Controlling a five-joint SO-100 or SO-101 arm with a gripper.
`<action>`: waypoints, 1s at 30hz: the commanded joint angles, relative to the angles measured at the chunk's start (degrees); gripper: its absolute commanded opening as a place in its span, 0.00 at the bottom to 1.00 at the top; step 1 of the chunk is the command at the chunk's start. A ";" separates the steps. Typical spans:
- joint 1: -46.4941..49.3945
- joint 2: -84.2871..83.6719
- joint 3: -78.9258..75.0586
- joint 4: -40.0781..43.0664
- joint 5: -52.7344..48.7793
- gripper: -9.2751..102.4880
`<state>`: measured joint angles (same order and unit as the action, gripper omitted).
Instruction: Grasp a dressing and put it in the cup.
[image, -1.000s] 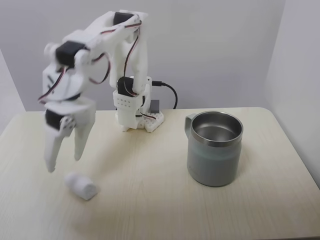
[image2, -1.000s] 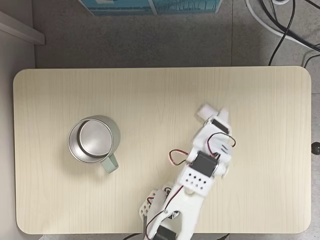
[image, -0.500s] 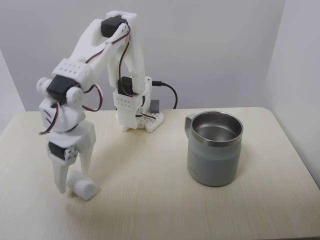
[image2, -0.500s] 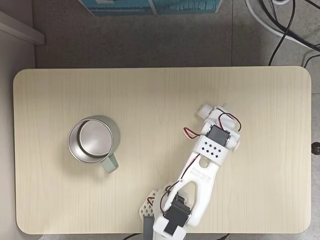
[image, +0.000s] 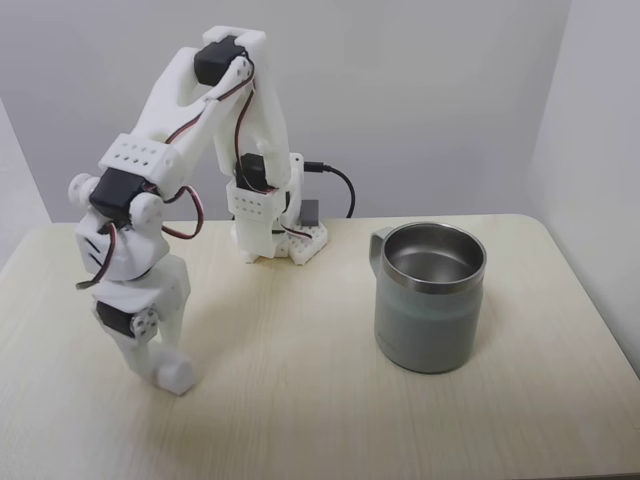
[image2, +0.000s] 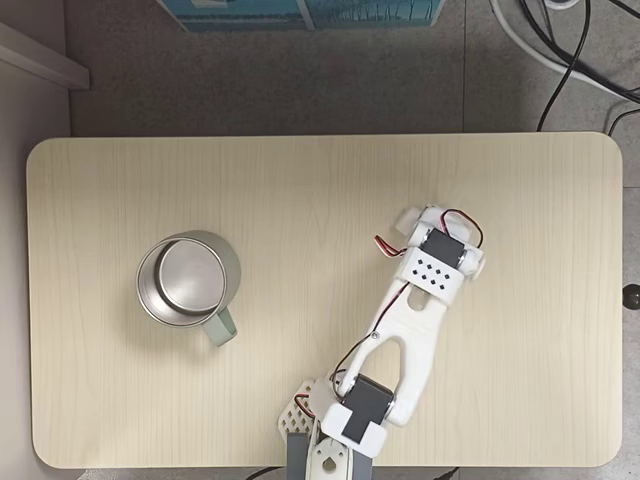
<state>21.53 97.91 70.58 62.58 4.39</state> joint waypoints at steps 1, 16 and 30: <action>-1.05 -0.79 2.55 0.53 -0.79 0.10; -1.23 -15.91 9.93 14.59 -0.70 0.08; -3.78 -26.46 28.04 34.37 -0.70 0.08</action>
<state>18.46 74.27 93.96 94.31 3.16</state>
